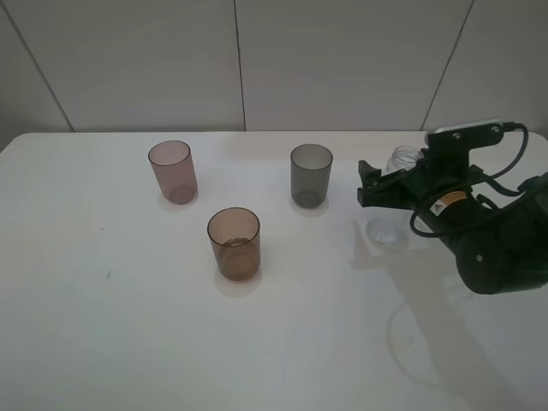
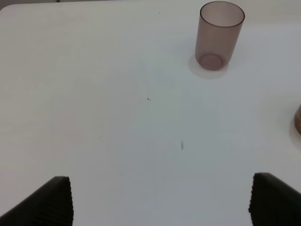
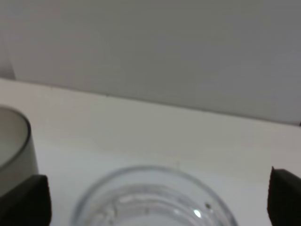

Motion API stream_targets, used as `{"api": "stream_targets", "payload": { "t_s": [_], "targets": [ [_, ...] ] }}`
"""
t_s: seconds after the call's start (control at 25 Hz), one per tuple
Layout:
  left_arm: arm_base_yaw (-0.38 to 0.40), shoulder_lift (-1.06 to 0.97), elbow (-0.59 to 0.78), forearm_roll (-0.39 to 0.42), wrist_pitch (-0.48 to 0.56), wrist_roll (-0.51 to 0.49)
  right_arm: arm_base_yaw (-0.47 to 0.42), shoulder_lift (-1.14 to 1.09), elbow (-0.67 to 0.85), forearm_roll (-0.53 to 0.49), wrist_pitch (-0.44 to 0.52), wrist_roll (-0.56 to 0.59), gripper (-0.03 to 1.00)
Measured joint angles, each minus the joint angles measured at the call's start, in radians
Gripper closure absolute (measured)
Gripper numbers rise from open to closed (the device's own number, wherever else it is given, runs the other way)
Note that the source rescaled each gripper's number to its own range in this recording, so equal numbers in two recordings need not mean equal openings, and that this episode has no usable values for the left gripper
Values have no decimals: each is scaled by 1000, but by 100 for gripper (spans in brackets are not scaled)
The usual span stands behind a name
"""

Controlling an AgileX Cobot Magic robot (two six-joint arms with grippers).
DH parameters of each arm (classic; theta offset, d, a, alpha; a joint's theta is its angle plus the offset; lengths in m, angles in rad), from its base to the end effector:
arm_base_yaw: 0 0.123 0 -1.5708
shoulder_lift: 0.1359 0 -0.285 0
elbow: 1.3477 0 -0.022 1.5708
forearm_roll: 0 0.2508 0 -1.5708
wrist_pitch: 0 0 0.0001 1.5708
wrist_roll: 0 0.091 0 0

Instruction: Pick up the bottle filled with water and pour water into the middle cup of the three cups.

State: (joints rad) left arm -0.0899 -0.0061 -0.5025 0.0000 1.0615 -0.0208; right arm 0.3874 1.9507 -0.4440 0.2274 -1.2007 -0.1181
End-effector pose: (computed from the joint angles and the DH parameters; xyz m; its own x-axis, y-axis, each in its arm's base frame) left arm -0.0061 0.0005 0.2779 -0.4490 0.0196 -0.8933 0.0805 0.9966 -0.0186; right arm 0.2727 0.0906 0.1061 -0.2026 -0.1192 -0.9720 -0.1869 0.9790 -0.0811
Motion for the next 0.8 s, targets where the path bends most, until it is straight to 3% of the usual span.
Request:
{"api": "stream_targets", "payload": {
  "t_s": [0.16, 0.36, 0.44, 0.56, 0.8],
  "targets": [
    [0, 0, 0, 0, 0, 0, 0, -147, 2, -1, 12, -2, -3],
    [0, 0, 0, 0, 0, 0, 0, -344, 4, 5, 182, -3, -3],
    [0, 0, 0, 0, 0, 0, 0, -439, 3, 29, 314, -4, -3],
    [0, 0, 0, 0, 0, 0, -18, -568, -10, 95, 586, -4, -3],
    [0, 0, 0, 0, 0, 0, -177, -763, -111, 127, 1296, -1, -3]
  ]
}}
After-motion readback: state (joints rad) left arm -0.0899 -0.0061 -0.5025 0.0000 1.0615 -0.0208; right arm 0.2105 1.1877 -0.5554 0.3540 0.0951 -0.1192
